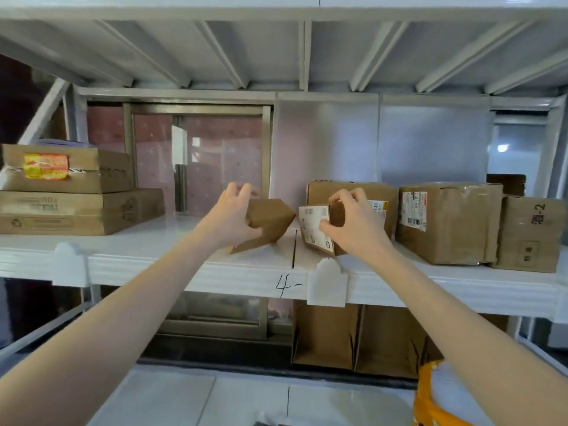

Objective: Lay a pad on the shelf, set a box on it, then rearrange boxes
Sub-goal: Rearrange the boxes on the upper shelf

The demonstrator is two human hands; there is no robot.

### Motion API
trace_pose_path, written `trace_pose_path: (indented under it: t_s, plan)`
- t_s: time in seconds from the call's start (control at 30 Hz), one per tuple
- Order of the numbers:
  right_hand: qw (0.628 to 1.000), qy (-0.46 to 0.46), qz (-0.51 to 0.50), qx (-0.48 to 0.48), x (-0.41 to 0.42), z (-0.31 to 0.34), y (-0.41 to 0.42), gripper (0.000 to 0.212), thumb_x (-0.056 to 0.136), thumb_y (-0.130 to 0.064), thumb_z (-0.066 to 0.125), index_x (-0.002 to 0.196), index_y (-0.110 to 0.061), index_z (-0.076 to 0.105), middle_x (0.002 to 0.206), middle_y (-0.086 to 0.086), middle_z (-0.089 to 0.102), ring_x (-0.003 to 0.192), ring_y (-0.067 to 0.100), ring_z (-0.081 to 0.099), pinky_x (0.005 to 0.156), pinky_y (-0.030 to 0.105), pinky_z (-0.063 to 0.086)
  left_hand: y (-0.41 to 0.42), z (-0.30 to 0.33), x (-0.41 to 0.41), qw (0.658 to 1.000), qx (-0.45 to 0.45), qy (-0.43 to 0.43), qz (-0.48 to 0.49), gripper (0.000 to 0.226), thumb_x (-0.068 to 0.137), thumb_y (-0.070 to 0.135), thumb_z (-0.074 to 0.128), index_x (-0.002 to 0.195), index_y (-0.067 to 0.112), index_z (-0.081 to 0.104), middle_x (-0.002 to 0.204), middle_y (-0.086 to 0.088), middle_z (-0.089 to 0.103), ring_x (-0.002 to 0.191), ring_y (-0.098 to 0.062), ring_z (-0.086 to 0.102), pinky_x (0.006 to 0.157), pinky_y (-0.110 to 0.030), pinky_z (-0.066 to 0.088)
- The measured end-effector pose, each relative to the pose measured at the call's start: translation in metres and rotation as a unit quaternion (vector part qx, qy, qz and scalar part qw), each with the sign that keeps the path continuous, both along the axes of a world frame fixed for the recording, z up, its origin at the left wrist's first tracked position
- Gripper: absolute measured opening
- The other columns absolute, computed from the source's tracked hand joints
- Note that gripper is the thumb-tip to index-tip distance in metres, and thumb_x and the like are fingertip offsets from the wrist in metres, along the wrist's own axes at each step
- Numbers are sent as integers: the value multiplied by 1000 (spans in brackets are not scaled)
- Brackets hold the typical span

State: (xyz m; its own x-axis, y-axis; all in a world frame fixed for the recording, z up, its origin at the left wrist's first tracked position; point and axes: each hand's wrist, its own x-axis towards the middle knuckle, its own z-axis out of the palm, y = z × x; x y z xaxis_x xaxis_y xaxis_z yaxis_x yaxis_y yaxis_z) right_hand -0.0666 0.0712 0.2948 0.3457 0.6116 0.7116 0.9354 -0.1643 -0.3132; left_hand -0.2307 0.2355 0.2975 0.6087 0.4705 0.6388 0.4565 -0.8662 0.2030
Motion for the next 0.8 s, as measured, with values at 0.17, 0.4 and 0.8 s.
trace_pose_path:
  t_s: [0.17,0.4,0.8]
  plan:
    - [998,-15,11,59,-44,6,25,38,84,-29,62,117,-15,47,120,7,40,96,24,55,74,27,42,23,0,-55,993,68,98,-12,70,77,29,70,135,23,31,134,-6,44,118,-25,38,93,-35,40]
    - [993,-88,27,78,-111,6,73,39,84,-26,61,118,-14,47,125,7,38,104,28,53,79,34,50,59,-21,-122,971,193,142,12,68,80,32,65,138,25,30,137,1,42,123,-22,40,98,-40,33]
    - [989,-119,39,80,-149,7,102,39,77,-16,66,113,-11,51,124,5,39,106,20,49,81,22,36,109,4,-145,990,50,128,-27,63,86,65,38,136,27,35,143,2,40,130,-21,39,107,-44,30]
